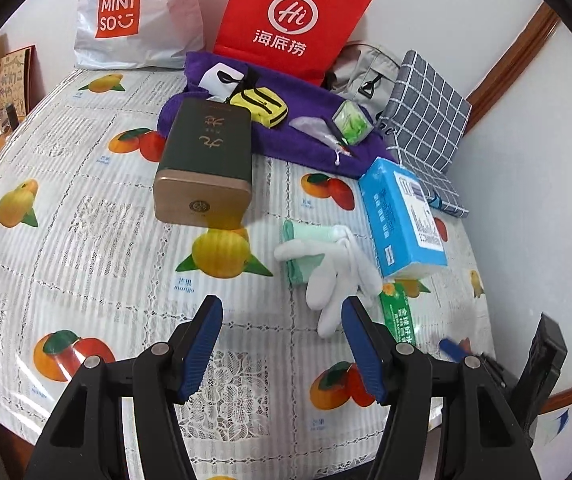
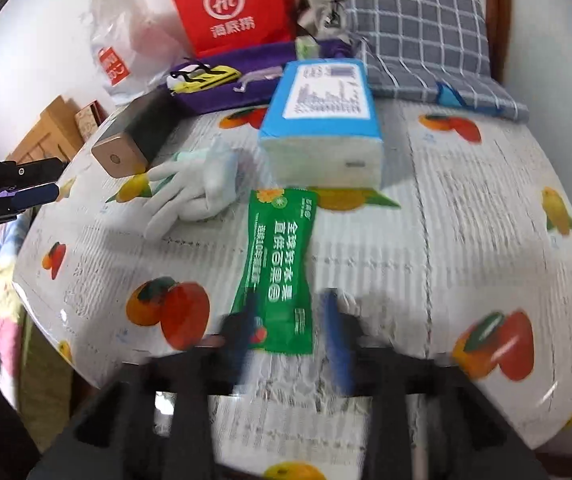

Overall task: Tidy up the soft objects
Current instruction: 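Grasp the green snack packet with the right tool while the left tool grasps the white gloves, then carry the white gloves with the left tool while the right tool carries the green packet to the towel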

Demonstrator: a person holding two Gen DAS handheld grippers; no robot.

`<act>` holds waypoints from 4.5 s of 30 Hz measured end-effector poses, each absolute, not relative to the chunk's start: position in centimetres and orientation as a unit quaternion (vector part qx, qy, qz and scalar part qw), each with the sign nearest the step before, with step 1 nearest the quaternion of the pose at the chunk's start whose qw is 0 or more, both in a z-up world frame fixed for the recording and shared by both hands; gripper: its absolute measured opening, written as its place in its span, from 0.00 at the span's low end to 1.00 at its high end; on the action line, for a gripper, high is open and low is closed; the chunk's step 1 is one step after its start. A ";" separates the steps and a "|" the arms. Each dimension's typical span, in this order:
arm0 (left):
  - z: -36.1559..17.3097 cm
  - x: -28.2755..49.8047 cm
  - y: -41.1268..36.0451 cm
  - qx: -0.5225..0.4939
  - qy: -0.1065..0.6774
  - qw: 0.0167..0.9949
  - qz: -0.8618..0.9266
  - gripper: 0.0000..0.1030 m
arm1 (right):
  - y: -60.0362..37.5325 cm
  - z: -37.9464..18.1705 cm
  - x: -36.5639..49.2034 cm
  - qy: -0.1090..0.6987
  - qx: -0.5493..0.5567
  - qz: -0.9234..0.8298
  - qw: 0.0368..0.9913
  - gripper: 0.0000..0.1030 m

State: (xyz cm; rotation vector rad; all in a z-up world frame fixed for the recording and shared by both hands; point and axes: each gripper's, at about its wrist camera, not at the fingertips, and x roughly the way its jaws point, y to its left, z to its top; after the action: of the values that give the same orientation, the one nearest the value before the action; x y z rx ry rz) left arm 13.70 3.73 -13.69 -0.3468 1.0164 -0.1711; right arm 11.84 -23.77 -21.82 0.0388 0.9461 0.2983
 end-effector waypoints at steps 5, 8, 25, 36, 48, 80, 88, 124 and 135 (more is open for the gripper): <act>-13.8 13.7 3.2 -0.152 0.487 0.856 -0.084 0.58 | -22.6 -22.4 13.4 0.451 0.030 0.152 0.879 0.60; -13.8 14.0 2.9 -0.144 0.488 0.856 -0.085 0.58 | -21.8 -23.7 14.4 0.463 0.042 0.144 0.874 0.60; -17.7 18.3 -2.3 -0.111 0.536 0.829 -0.112 0.58 | -25.3 -24.8 14.3 0.433 0.040 0.099 0.895 0.26; -19.0 22.0 -4.7 -0.122 0.536 0.825 -0.134 0.75 | -25.6 -25.0 14.0 0.423 0.003 0.080 0.902 0.28; -20.8 24.0 -6.8 -0.076 0.512 0.847 -0.121 0.90 | -25.9 -25.2 14.7 0.408 0.005 0.093 0.908 0.30; -18.5 19.7 -3.8 -0.049 0.511 0.852 -0.108 0.22 | -25.4 -23.9 14.3 0.425 0.023 0.097 0.900 0.28; -15.6 18.4 -1.9 -0.069 0.484 0.865 -0.114 0.22 | -25.1 -20.7 13.1 0.402 0.020 0.107 0.909 0.28; -5.4 22.5 2.5 -0.082 0.388 0.913 -0.098 0.22 | -21.7 -7.7 20.4 0.305 0.018 0.148 0.941 0.28; -4.4 25.9 3.8 -0.089 0.383 0.916 -0.081 0.22 | -21.6 -6.4 24.9 0.309 0.032 0.144 0.940 0.28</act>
State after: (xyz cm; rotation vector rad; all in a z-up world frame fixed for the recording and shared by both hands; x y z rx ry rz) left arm 25.91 3.82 -4.36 -0.1827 0.7887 -0.1660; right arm 24.86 -21.59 -6.43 0.0659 0.6298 0.2942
